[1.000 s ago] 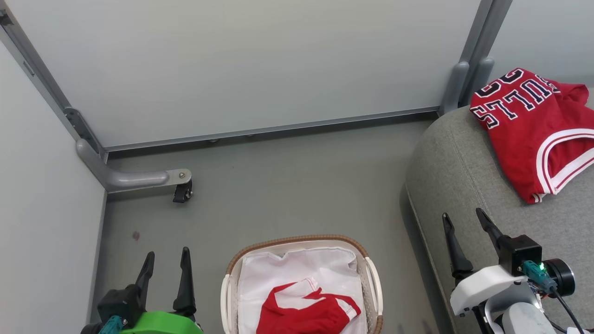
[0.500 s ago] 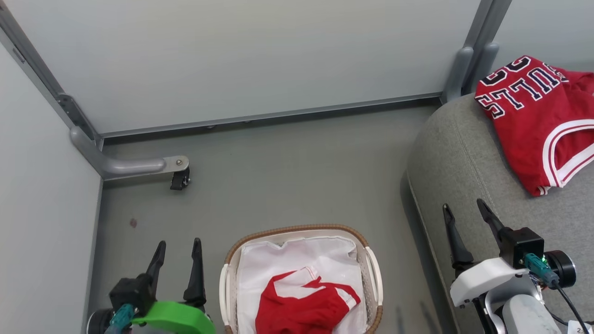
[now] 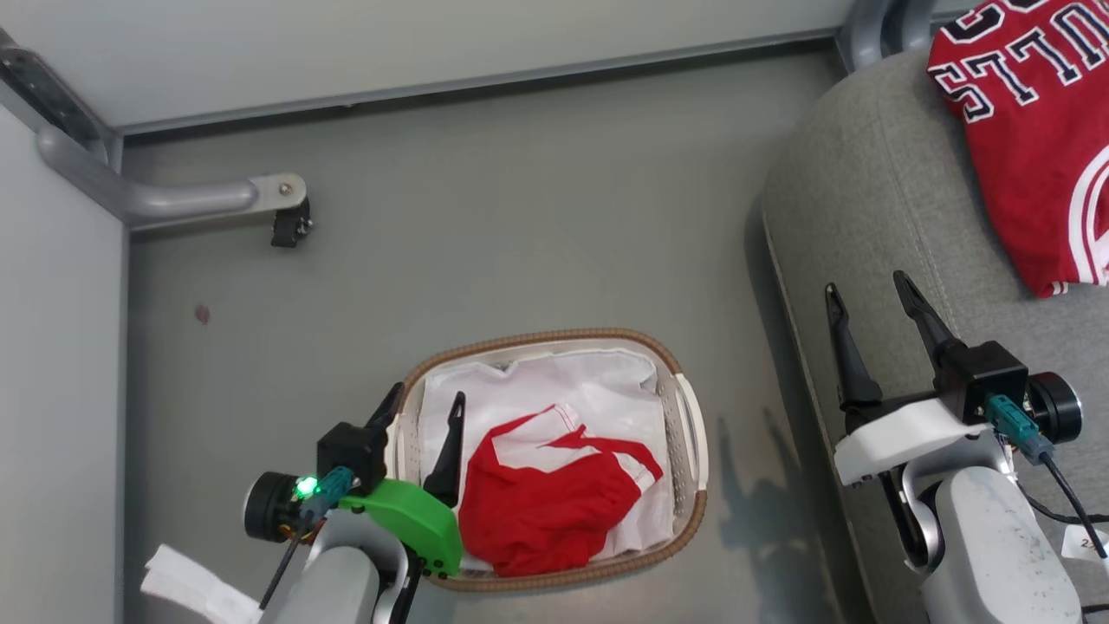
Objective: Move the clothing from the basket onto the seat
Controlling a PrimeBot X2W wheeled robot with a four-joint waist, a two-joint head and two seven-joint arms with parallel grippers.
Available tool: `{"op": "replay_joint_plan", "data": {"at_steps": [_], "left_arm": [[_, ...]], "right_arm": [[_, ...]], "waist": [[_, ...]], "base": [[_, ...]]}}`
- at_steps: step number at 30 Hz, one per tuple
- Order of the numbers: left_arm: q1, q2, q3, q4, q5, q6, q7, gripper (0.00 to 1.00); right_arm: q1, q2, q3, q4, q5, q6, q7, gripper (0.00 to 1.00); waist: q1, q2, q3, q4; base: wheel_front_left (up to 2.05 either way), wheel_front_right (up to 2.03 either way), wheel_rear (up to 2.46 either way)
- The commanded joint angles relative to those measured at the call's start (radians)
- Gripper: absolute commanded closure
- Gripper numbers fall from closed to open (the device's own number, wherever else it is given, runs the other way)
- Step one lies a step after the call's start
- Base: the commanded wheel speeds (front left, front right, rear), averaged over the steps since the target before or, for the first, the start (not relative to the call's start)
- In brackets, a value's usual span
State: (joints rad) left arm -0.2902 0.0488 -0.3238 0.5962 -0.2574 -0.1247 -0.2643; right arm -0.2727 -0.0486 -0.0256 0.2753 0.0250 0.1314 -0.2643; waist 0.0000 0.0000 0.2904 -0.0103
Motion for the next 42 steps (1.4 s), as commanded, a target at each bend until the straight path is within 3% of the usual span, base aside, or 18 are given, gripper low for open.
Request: {"op": "replay_joint_plan", "data": {"at_steps": [1,12,22,40,41,42], "left_arm": [[-0.044,0.003,-0.025,0.04,0.007,-0.005,0.0,0.0],[-0.211,0.005,-0.338,0.291,-0.017,-0.007,0.0,0.0],[-0.332,0.016,-0.541,0.467,-0.085,-0.007,0.014,0.0],[-0.474,0.038,-0.618,0.641,-0.184,-0.007,0.024,0.01],[-0.477,0.037,-0.619,0.646,-0.187,-0.007,0.027,0.18],[-0.48,0.036,-0.62,0.652,-0.191,-0.007,0.03,0.45]], "right_arm": [[-0.02,-0.004,0.001,-0.006,-0.001,-0.001,0.0,0.0],[-0.081,-0.003,0.036,-0.058,0.032,-0.001,0.0,0.0],[-0.126,-0.003,0.069,-0.102,0.059,-0.001,0.0,0.0],[-0.192,-0.003,0.103,-0.135,0.101,-0.001,0.0,0.0],[-0.193,-0.003,0.104,-0.134,0.101,-0.001,0.0,0.0],[-0.193,-0.003,0.104,-0.133,0.101,-0.001,0.0,0.0]], "waist": [[0.0,0.0,0.133,-0.053],[0.0,0.0,0.296,-0.139],[0.0,0.0,0.424,-0.197],[0.0,0.0,0.564,-0.221],[0.0,0.0,0.564,-0.222],[0.0,0.0,0.565,-0.222]], "base": [[0.0,0.0,0.0],[0.0,0.0,0.0],[0.0,0.0,0.0],[0.0,0.0,0.0],[0.0,0.0,0.0],[0.0,0.0,0.0]]}}
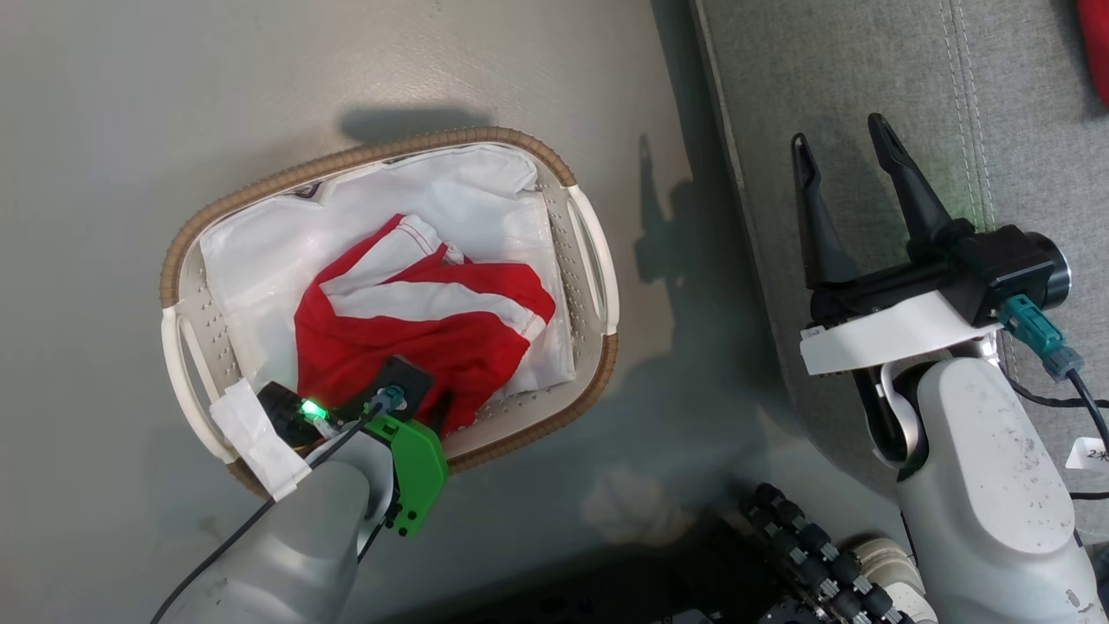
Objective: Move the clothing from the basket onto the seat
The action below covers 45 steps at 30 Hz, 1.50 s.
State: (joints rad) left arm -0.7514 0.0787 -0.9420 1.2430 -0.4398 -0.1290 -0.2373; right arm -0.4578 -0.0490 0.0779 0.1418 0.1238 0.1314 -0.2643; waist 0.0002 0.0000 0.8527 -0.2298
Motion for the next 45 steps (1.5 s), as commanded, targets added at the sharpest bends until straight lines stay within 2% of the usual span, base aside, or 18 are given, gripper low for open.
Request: {"op": "replay_joint_plan", "data": {"at_steps": [1,3,9,17,23,30,38,45], "left_arm": [[-0.02,0.006,-0.003,0.009,-0.01,-0.003,0.004,0.56],[-0.023,0.005,-0.004,0.016,-0.013,-0.003,0.008,1.0],[-0.023,-0.005,-0.006,0.025,-0.024,-0.001,-0.006,1.0],[0.022,-0.016,0.007,-0.025,-0.036,0.0,-0.029,1.0],[0.083,0.002,0.092,-0.193,-0.056,0.026,-0.028,1.0],[0.177,0.034,0.186,-0.392,-0.003,0.043,-0.028,1.0],[0.249,0.073,0.284,-0.57,0.07,0.032,-0.028,1.0],[0.231,0.123,0.293,-0.663,0.141,0.01,-0.029,1.0]], "right_arm": [[-0.008,-0.003,0.0,0.002,0.003,-0.001,0.0,0.0],[-0.008,-0.003,0.0,0.005,0.004,-0.001,0.0,0.0],[0.003,-0.003,-0.008,0.019,-0.005,-0.001,0.0,0.0],[0.025,-0.003,-0.02,0.039,-0.023,-0.001,0.0,0.0],[0.065,-0.003,-0.03,0.062,-0.044,-0.001,0.0,0.0],[0.129,-0.003,-0.042,0.09,-0.071,-0.001,0.0,0.0],[0.212,-0.003,-0.045,0.12,-0.095,-0.001,0.0,0.0],[0.265,-0.003,-0.03,0.137,-0.11,-0.001,0.0,0.0]], "waist": [[-0.0002,0.0,0.003,-0.003],[-0.0002,0.0,0.001,-0.004],[-0.0002,0.0,-0.031,0.001],[-0.0002,0.0,-0.147,0.029],[-0.0002,0.0,-0.281,0.065],[-0.0002,0.0,-0.442,0.1],[-0.0002,0.0,-0.612,0.125],[-0.0002,0.0,-0.729,0.136]], "base": [[0.0,0.0,0.0],[0.0,0.0,0.0],[0.0,0.0,0.0],[0.0,0.0,0.0],[0.0,0.0,0.0],[0.0,0.0,0.0],[0.0,0.0,0.0],[0.0,0.0,0.0]]}}
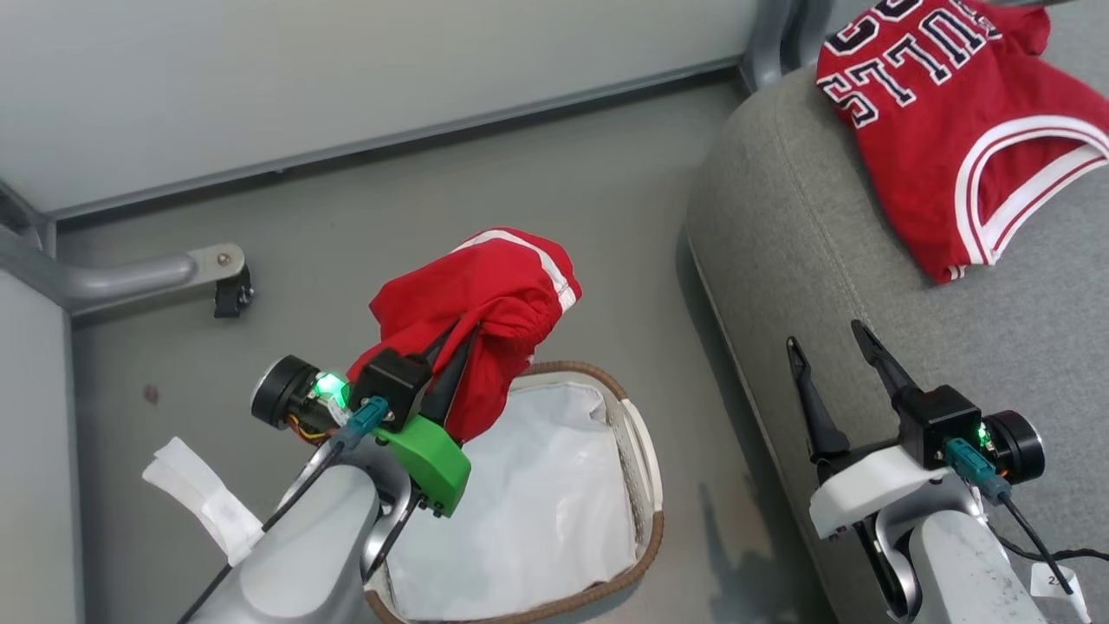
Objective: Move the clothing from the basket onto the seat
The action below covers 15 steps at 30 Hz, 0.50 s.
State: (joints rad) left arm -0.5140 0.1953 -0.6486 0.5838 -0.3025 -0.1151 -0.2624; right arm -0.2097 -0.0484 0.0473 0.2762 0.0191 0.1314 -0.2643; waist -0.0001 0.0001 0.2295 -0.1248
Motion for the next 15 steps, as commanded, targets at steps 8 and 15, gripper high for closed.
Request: {"op": "replay_joint_plan", "data": {"at_steps": [8,15], "left_arm": [[-0.108,0.048,-0.058,-0.042,0.029,-0.015,-0.003,1.0],[-0.224,0.069,-0.155,-0.083,-0.031,-0.016,0.017,1.0]], "right_arm": [[0.029,-0.004,0.037,0.014,-0.02,-0.001,0.0,0.0],[-0.013,-0.003,0.088,0.034,-0.029,-0.001,0.0,0.0]], "waist": [[0.0001,-0.0001,-0.192,0.048],[0.0001,-0.0001,-0.23,0.062]], "base": [[0.0,0.0,0.0],[0.0,0.0,0.0]]}}
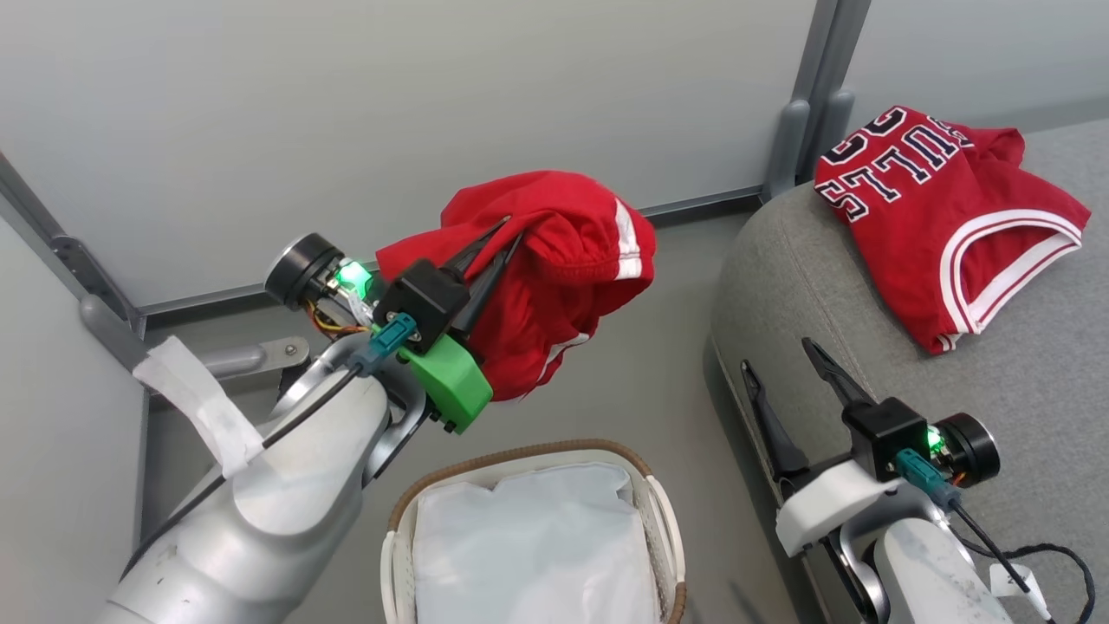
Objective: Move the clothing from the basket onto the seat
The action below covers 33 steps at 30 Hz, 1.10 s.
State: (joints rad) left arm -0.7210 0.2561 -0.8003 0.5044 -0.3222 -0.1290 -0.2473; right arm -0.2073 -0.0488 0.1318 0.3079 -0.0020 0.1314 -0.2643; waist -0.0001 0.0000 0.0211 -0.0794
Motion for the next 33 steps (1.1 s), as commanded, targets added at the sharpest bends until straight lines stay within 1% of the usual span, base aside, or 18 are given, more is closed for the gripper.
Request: {"op": "replay_joint_plan", "data": {"at_steps": [1,5,14,20,25,27,28,29,30,31,33], "left_arm": [[-0.027,0.009,-0.012,-0.01,-0.021,-0.002,0.005,1.0],[-0.063,0.02,-0.056,-0.037,-0.044,-0.003,0.013,1.0],[-0.089,0.003,-0.144,-0.081,-0.085,-0.003,0.029,1.0],[-0.071,0.0,-0.171,-0.103,-0.097,-0.003,0.023,1.0],[-0.037,0.0,-0.185,-0.115,-0.108,-0.003,0.013,1.0],[-0.023,0.0,-0.187,-0.117,-0.115,0.001,0.011,1.0],[-0.014,-0.001,-0.187,-0.117,-0.119,0.005,0.009,1.0],[-0.004,-0.003,-0.187,-0.118,-0.124,0.008,0.009,1.0],[0.008,-0.005,-0.186,-0.118,-0.131,0.012,0.006,1.0],[0.017,-0.007,-0.184,-0.118,-0.134,0.016,0.004,1.0],[0.038,-0.012,-0.18,-0.116,-0.144,0.022,-0.001,1.0]], "right_arm": [[-0.023,-0.003,0.009,0.005,-0.008,-0.001,0.0,0.0],[-0.065,-0.003,0.041,0.023,-0.003,-0.001,0.0,0.0],[-0.159,-0.003,0.116,0.097,0.018,-0.001,0.0,0.0],[-0.21,-0.003,0.116,0.116,0.033,-0.001,0.0,0.0],[-0.243,-0.003,0.116,0.124,0.02,-0.001,0.0,0.0],[-0.254,-0.003,0.117,0.13,0.018,-0.001,0.0,0.54],[-0.259,-0.003,0.118,0.132,0.016,-0.001,0.0,0.62],[-0.261,-0.003,0.118,0.135,0.014,-0.001,0.0,0.82],[-0.263,-0.003,0.118,0.138,0.013,-0.001,0.0,0.93],[-0.264,-0.003,0.118,0.14,0.011,-0.001,0.0,1.0],[-0.267,-0.003,0.113,0.144,0.006,-0.001,0.0,1.0]], "waist": [[0.0001,0.0,-0.024,0.018],[0.0001,0.0,-0.03,0.026],[0.0001,0.0,-0.042,0.067],[0.0001,0.0,-0.046,0.089],[0.0001,0.0,-0.045,0.099],[0.0001,0.0,-0.045,0.101],[0.0001,0.0,-0.045,0.101],[0.0001,0.0,-0.045,0.101],[0.0001,0.0,-0.046,0.101],[0.0001,0.0,-0.046,0.1],[0.0001,0.0,-0.046,0.099]], "base": [[0.0,0.0,0.0],[0.0,0.0,0.0],[0.0,0.0,0.0],[0.0,0.0,0.0],[0.0,0.0,0.0],[0.0,0.0,0.0],[0.0,0.0,0.0],[0.0,0.0,0.0],[0.0,0.0,0.0],[0.0,0.0,0.0],[0.0,0.0,0.0]]}}
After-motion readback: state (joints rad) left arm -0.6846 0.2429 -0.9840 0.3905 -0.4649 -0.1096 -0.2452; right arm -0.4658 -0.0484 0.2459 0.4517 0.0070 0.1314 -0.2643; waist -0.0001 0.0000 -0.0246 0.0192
